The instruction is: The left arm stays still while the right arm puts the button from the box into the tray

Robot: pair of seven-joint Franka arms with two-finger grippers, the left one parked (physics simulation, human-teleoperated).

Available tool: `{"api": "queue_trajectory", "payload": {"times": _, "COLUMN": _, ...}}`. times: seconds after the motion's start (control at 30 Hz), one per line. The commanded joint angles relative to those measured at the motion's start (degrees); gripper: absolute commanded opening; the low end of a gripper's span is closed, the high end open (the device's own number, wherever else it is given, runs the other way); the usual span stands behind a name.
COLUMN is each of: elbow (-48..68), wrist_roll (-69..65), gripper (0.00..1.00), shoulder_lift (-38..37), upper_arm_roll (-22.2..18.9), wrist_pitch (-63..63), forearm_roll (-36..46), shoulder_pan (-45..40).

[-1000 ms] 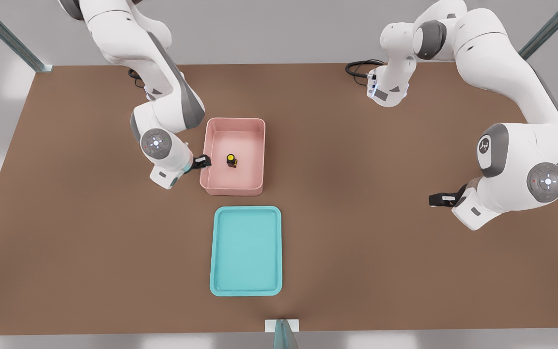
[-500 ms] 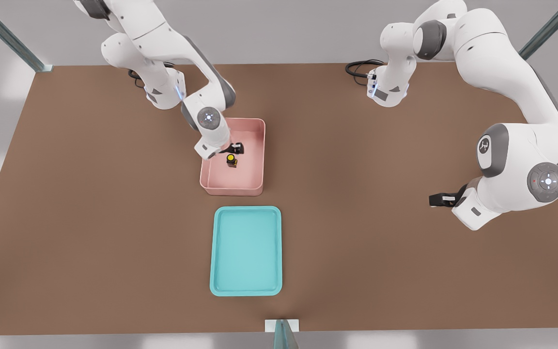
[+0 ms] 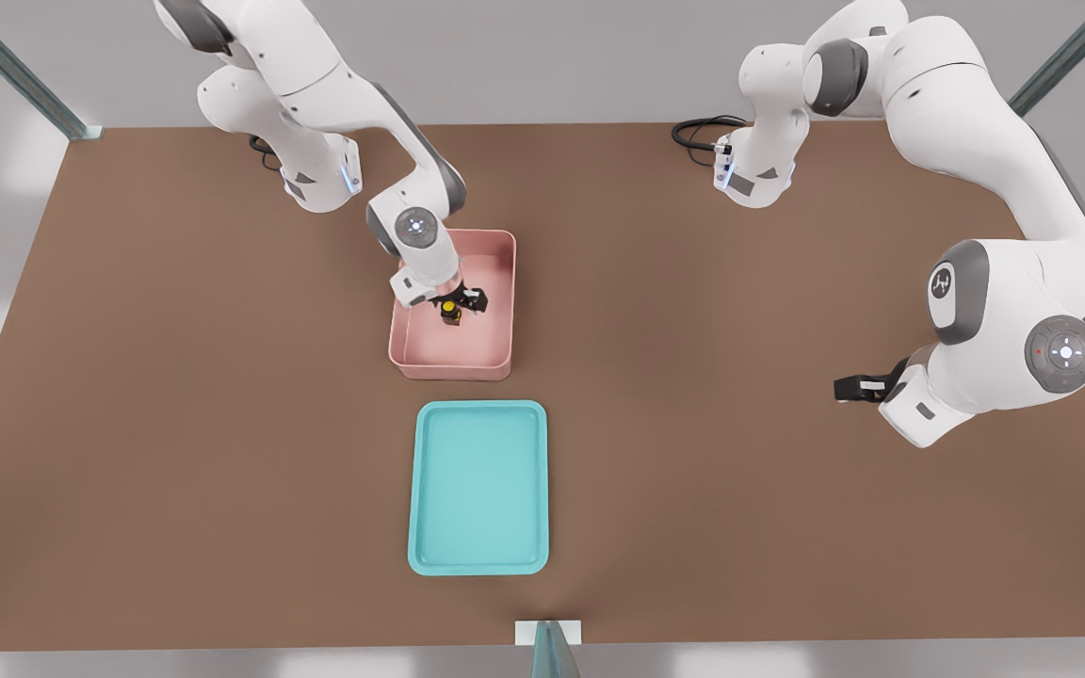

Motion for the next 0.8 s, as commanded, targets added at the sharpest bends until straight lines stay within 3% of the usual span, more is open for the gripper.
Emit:
{"api": "queue_trajectory", "payload": {"times": 0.0, "elbow": -0.5, "wrist_roll": 10.4, "gripper": 1.0, "shoulder_lift": 0.0, "upper_arm_roll": 0.0, "wrist_pitch": 0.4, "forearm_roll": -0.1, "shoulder_pan": 0.0}}
{"api": "queue_trajectory", "payload": {"times": 0.27, "elbow": -1.7, "wrist_roll": 8.4, "gripper": 1.0, "shoulder_lift": 0.3, "upper_arm_roll": 0.0, "wrist_pitch": -1.9, "forearm_roll": -0.7, "shoulder_pan": 0.0}}
{"api": "queue_trajectory", "payload": {"times": 0.3, "elbow": -1.7, "wrist_roll": 8.5, "gripper": 0.95, "shoulder_lift": 0.3, "upper_arm_roll": 0.0, "wrist_pitch": -1.9, "forearm_roll": -0.7, "shoulder_pan": 0.0}}
{"api": "queue_trajectory", "payload": {"times": 0.4, "elbow": -1.7, "wrist_roll": 8.5, "gripper": 0.65, "shoulder_lift": 0.3, "upper_arm_roll": 0.0, "wrist_pitch": -2.0, "forearm_roll": -0.7, "shoulder_pan": 0.0}}
{"api": "queue_trajectory", "payload": {"times": 0.5, "elbow": -1.7, "wrist_roll": 8.5, "gripper": 0.47, "shoulder_lift": 0.3, "upper_arm_roll": -0.1, "wrist_pitch": -2.0, "forearm_roll": -0.7, "shoulder_pan": 0.0}}
{"api": "queue_trajectory", "payload": {"times": 0.6, "elbow": -1.7, "wrist_roll": 8.5, "gripper": 0.41, "shoulder_lift": -0.1, "upper_arm_roll": -0.1, "wrist_pitch": -3.1, "forearm_roll": -0.7, "shoulder_pan": -0.1}}
{"api": "queue_trajectory", "payload": {"times": 0.77, "elbow": -0.7, "wrist_roll": 8.5, "gripper": 0.42, "shoulder_lift": -6.9, "upper_arm_roll": -0.3, "wrist_pitch": -10.8, "forearm_roll": -0.7, "shoulder_pan": -0.1}}
